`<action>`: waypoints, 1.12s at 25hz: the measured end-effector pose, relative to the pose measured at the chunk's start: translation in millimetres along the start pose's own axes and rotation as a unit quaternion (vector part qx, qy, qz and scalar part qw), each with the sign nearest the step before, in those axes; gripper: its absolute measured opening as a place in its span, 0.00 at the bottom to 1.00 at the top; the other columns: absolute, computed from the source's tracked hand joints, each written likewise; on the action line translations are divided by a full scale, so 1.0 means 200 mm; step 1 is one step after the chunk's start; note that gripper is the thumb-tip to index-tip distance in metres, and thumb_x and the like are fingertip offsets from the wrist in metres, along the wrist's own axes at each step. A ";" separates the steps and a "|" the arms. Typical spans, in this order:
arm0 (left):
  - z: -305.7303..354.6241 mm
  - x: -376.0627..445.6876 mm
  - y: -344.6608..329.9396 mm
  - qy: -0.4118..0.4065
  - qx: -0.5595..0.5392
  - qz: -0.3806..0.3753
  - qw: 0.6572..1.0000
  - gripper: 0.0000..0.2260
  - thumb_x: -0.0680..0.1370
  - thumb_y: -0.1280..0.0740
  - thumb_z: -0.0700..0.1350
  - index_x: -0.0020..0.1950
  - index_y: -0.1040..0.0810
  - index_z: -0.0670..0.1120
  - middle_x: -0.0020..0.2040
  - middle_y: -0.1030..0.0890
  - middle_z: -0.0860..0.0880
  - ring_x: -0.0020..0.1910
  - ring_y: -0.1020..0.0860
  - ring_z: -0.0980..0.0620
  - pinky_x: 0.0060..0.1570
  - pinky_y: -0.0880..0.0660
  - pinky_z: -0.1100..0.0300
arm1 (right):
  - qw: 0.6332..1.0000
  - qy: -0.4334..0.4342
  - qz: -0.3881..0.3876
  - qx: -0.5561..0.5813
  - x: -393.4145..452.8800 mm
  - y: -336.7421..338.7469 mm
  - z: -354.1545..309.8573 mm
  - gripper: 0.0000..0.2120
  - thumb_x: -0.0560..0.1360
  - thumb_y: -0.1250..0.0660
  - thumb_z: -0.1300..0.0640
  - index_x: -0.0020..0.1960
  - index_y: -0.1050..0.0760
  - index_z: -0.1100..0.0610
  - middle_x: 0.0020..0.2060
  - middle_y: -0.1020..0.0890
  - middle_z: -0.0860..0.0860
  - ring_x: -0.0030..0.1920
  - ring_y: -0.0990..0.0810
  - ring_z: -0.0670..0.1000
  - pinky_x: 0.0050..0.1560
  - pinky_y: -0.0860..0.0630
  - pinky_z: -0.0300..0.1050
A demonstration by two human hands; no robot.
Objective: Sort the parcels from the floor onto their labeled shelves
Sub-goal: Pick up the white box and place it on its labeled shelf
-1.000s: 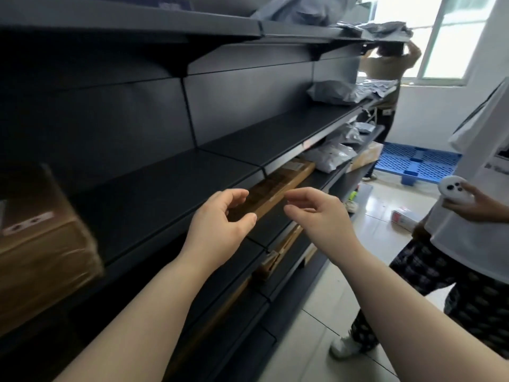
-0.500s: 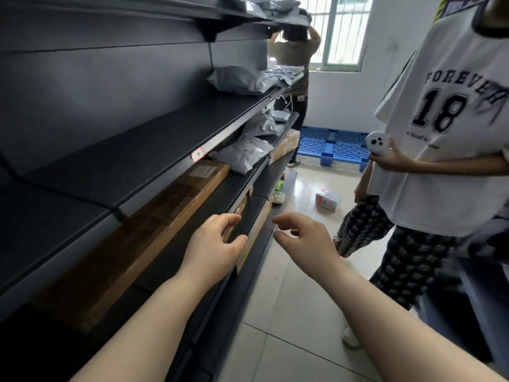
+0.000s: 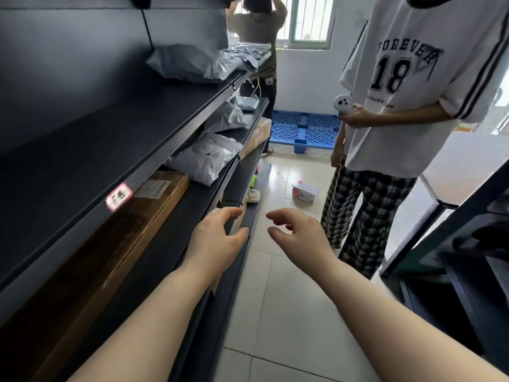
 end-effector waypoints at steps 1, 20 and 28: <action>-0.02 0.11 -0.02 -0.002 -0.006 -0.006 1.000 0.18 0.77 0.30 0.45 0.67 0.23 0.50 0.62 0.22 0.53 0.59 0.28 0.59 0.57 0.31 0.62 | 1.000 -0.009 0.007 -0.003 0.09 0.00 0.04 0.13 0.75 0.31 0.61 0.59 0.18 0.54 0.54 0.15 0.49 0.55 0.19 0.48 0.61 0.23 0.47; -0.02 1.90 -0.90 0.056 -0.018 -0.048 0.997 0.18 0.76 0.29 0.45 0.66 0.21 0.48 0.60 0.19 0.51 0.59 0.22 0.54 0.57 0.29 0.61 | 0.996 -0.088 0.000 -0.006 1.73 0.36 1.06 0.15 0.75 0.32 0.60 0.61 0.19 0.53 0.57 0.16 0.48 0.57 0.20 0.46 0.61 0.26 0.42; -0.01 2.66 -1.26 0.073 -0.018 -0.072 0.995 0.19 0.77 0.30 0.45 0.68 0.22 0.46 0.64 0.20 0.50 0.63 0.24 0.52 0.62 0.28 0.58 | 0.992 -0.126 0.013 0.012 2.44 0.43 1.53 0.12 0.76 0.31 0.56 0.59 0.18 0.53 0.53 0.15 0.48 0.56 0.18 0.47 0.63 0.23 0.51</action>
Point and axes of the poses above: each hand's wrist, its own x-axis towards the middle knuckle, its own y-axis out of the back of the hand, z = x × y, the point moved 10 cm from there along x, towards the middle knuckle
